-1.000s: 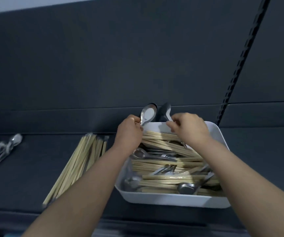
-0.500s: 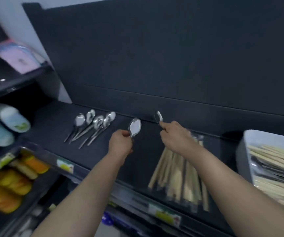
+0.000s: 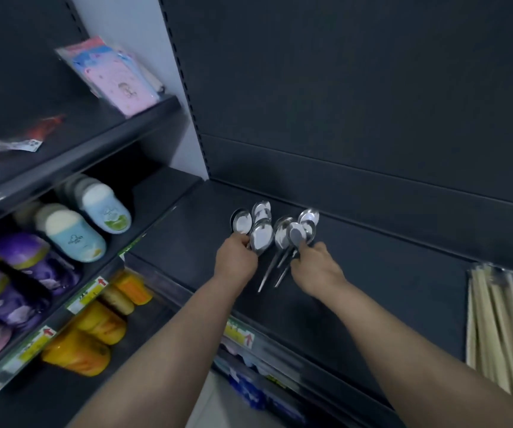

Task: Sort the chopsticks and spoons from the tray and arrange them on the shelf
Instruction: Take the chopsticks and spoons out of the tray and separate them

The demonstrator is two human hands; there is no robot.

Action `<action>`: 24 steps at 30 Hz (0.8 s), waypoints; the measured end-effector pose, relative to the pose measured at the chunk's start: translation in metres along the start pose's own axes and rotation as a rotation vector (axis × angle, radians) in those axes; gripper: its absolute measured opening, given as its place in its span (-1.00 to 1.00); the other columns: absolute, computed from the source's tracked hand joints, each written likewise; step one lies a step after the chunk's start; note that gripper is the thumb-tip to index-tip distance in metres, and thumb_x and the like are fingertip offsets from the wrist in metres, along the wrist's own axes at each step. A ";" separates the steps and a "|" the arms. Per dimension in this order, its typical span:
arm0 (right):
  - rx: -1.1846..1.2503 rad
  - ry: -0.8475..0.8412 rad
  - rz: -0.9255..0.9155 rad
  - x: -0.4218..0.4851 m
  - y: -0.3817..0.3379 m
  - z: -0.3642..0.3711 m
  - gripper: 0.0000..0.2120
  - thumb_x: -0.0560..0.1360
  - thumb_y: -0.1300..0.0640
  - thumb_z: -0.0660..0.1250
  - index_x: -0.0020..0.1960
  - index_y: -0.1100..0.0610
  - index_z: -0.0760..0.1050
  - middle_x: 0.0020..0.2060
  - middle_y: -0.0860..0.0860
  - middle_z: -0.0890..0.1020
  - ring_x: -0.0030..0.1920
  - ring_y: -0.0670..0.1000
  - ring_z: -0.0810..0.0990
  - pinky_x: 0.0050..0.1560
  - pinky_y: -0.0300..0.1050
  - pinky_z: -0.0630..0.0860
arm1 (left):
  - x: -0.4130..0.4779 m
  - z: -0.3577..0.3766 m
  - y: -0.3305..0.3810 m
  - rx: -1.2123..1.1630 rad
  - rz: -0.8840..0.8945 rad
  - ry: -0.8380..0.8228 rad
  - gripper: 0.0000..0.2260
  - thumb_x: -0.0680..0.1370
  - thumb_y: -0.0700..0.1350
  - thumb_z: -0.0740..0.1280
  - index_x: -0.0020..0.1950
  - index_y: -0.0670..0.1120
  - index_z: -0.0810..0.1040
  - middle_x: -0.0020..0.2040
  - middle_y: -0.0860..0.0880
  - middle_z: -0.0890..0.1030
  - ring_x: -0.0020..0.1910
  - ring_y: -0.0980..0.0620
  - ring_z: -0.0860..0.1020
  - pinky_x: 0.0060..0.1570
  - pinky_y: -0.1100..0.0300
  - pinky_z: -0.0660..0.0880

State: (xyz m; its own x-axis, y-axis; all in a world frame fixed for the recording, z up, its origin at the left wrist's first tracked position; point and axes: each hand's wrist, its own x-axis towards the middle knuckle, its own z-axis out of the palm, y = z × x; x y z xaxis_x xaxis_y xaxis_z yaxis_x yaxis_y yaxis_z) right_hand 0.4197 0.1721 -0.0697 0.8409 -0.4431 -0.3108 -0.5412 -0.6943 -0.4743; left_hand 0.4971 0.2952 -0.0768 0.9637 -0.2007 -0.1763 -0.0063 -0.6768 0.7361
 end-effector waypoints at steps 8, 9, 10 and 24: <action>-0.111 0.028 -0.163 0.003 0.013 -0.005 -0.67 0.54 0.11 0.11 0.17 -0.11 0.56 0.18 0.00 0.48 0.23 0.08 0.43 0.17 -0.03 0.44 | 0.013 0.001 0.006 0.322 0.154 -0.044 -0.76 0.53 -0.25 0.21 0.14 -0.10 0.55 0.08 -0.11 0.59 0.11 -0.14 0.49 -0.15 0.13 0.38; -0.179 0.056 -0.173 0.000 0.019 -0.009 -0.65 0.53 0.13 0.13 0.21 -0.11 0.54 0.20 0.01 0.48 0.24 0.08 0.42 0.20 -0.02 0.40 | 0.011 0.003 0.011 0.382 0.202 -0.031 -0.75 0.54 -0.23 0.21 0.16 -0.08 0.56 0.12 -0.11 0.57 0.14 -0.15 0.47 -0.14 0.11 0.38; -0.247 0.089 -0.170 -0.005 0.025 -0.015 -0.63 0.53 0.14 0.13 0.26 -0.09 0.51 0.21 0.02 0.48 0.25 0.09 0.40 0.21 0.00 0.36 | 0.009 0.007 0.017 0.402 0.255 -0.027 -0.74 0.55 -0.21 0.22 0.20 -0.05 0.56 0.16 -0.10 0.57 0.18 -0.14 0.46 -0.11 0.10 0.40; -0.449 0.561 0.208 -0.161 0.217 -0.109 -0.72 0.51 0.09 0.19 0.15 -0.07 0.56 0.14 -0.03 0.55 0.21 0.08 0.43 0.07 -0.02 0.35 | -0.151 0.158 0.164 0.402 0.837 -0.340 -0.80 0.56 -0.16 0.26 0.10 0.05 0.61 0.04 0.07 0.67 0.09 0.01 0.59 -0.01 0.14 0.51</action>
State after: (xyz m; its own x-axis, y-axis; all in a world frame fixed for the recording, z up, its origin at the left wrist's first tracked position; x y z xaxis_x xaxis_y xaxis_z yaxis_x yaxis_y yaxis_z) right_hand 0.1675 0.0314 -0.0330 0.6632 -0.7297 0.1664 -0.7359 -0.6763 -0.0328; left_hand 0.3080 0.1025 -0.0330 0.4793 -0.8744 0.0748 -0.8016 -0.4015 0.4430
